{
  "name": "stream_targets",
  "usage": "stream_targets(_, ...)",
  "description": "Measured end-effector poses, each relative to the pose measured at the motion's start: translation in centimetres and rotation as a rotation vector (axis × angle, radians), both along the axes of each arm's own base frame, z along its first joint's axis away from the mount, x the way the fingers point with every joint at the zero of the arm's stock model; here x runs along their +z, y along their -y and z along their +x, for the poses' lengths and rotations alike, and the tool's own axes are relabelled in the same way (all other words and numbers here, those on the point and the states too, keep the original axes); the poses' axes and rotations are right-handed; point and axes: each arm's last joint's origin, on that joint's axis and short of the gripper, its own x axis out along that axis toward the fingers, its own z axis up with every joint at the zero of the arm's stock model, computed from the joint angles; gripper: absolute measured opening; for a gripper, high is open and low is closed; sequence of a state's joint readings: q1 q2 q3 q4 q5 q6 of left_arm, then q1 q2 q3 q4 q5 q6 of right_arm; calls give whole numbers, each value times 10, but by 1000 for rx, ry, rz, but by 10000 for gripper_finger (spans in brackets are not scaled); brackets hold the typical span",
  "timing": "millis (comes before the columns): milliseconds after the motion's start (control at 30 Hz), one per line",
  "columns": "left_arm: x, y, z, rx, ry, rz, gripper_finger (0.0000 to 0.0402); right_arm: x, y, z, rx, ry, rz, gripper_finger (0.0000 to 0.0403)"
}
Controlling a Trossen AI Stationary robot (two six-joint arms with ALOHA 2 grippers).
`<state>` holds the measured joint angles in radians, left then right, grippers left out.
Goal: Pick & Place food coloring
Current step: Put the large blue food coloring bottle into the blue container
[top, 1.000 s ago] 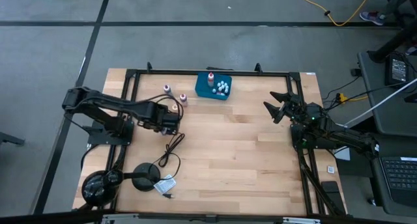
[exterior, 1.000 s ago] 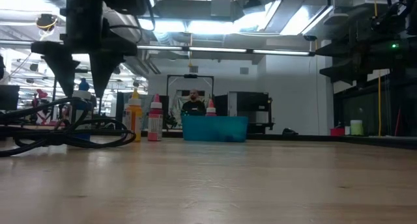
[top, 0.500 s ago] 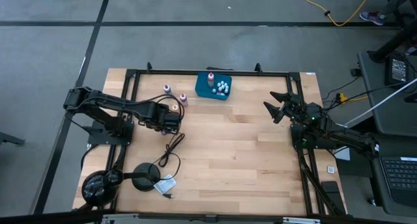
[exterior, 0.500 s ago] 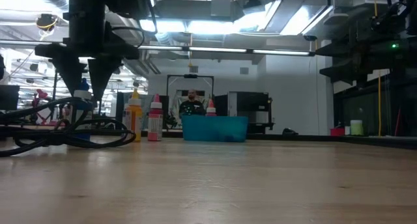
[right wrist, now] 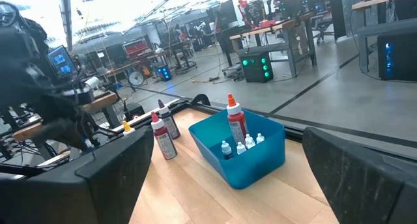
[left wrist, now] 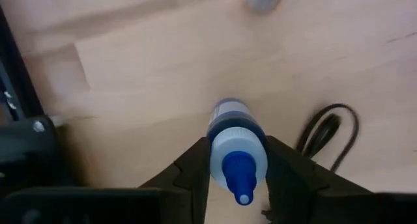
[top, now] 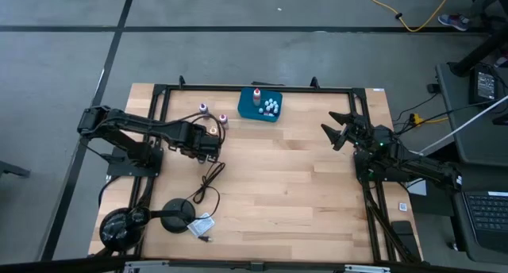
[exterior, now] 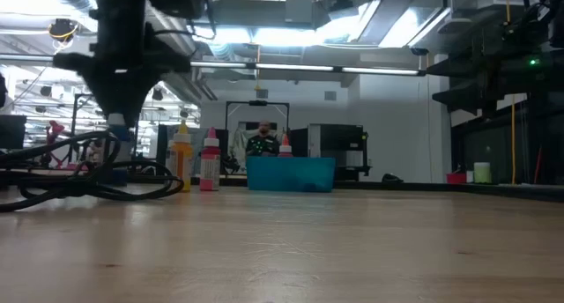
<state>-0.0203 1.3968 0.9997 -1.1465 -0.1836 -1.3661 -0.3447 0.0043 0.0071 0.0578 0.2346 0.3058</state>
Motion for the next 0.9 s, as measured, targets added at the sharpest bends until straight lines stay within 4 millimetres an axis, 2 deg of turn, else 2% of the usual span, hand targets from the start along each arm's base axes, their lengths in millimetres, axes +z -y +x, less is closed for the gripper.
stream_targets(267, 53, -29, 8, -112, 26, 30, 116, 0, 0, 0, 0, 0, 0, 392)
stream_targets(433, 84, -60, 16, -192, 49, 83, 115, 0, 0, 0, 0, 0, 0, 392)
stream_targets(600, 111, -97, 33, -275, 69, 146, 117, 0, 0, 0, 0, 0, 0, 392)
stream_targets(767, 129, -136, 54, -364, 75, 197, 115, 0, 0, 0, -1, 0, 0, 392)
stream_targets(900, 136, -157, 68, -423, 79, 234, 117, 0, 0, 0, 0, 0, 0, 392)
